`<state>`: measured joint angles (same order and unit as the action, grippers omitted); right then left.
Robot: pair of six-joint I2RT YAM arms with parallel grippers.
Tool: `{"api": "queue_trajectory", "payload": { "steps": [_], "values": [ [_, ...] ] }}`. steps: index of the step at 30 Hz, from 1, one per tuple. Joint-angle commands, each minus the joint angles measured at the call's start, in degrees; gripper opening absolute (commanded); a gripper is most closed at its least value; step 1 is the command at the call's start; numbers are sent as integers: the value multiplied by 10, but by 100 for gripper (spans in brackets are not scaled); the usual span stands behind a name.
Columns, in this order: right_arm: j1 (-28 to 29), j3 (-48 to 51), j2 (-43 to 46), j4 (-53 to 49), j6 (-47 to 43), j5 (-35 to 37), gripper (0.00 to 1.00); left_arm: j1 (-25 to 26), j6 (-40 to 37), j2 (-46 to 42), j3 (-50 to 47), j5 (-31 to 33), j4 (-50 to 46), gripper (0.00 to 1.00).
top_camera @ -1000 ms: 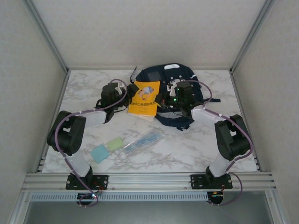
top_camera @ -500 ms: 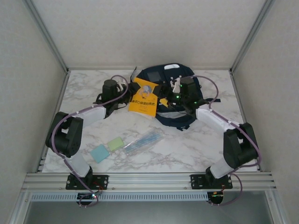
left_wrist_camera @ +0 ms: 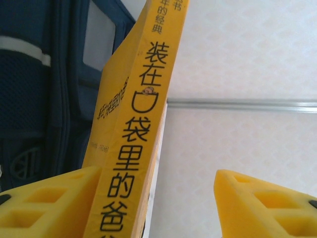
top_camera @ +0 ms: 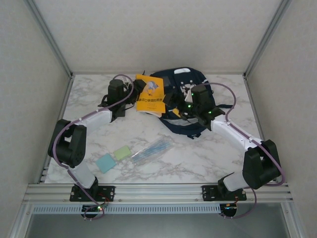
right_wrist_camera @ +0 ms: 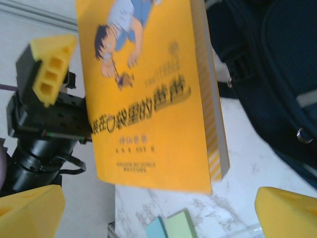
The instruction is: Pack books, pencil case, and school supplies into a backpack
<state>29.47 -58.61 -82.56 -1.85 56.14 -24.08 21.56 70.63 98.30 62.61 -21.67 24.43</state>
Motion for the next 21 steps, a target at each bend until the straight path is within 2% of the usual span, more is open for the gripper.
{"api": "queue_trajectory", "payload": {
  "steps": [1,7,14,16,18,21],
  "values": [
    [31,30,-6,73,82,19,99,12,56,4,27,73,73,0],
    [86,43,-69,261,209,49,99,35,80,2,28,126,92,0],
    [93,34,-153,414,304,97,97,48,110,-5,7,132,109,0],
    [93,37,-168,444,320,115,90,50,113,-10,0,138,108,0],
    [94,48,-167,466,321,142,73,51,109,-14,-6,143,103,0],
    [94,50,-145,422,288,180,44,51,104,-16,-8,141,95,0]
  ]
}}
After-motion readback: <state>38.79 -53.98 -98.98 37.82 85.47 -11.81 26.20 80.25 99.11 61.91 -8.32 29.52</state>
